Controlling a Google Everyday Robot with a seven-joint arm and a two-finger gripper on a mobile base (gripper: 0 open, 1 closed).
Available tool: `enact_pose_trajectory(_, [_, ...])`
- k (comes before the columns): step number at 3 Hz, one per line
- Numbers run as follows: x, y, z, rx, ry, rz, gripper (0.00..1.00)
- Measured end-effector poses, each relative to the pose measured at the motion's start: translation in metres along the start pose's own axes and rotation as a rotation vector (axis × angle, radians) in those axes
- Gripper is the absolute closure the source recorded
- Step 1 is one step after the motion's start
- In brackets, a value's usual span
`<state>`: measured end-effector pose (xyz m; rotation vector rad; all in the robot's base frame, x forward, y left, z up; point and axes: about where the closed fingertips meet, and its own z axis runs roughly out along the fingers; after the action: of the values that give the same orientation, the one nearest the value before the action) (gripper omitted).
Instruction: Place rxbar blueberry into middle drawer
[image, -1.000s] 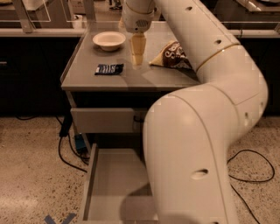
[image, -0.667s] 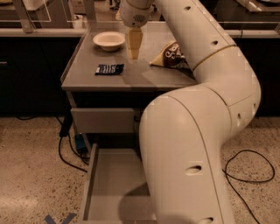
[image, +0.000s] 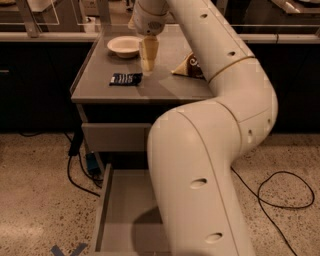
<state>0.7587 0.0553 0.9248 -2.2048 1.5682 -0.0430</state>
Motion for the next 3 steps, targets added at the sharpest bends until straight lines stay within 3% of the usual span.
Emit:
enact_pose_trajectory(1, [-0.017, -0.007, 0.044, -0.043, -0.081, -0.007, 0.00])
enact_pose_trajectory(3, [-0.048, 0.020, 0.143, -0.226, -0.256, 0.086, 0.00])
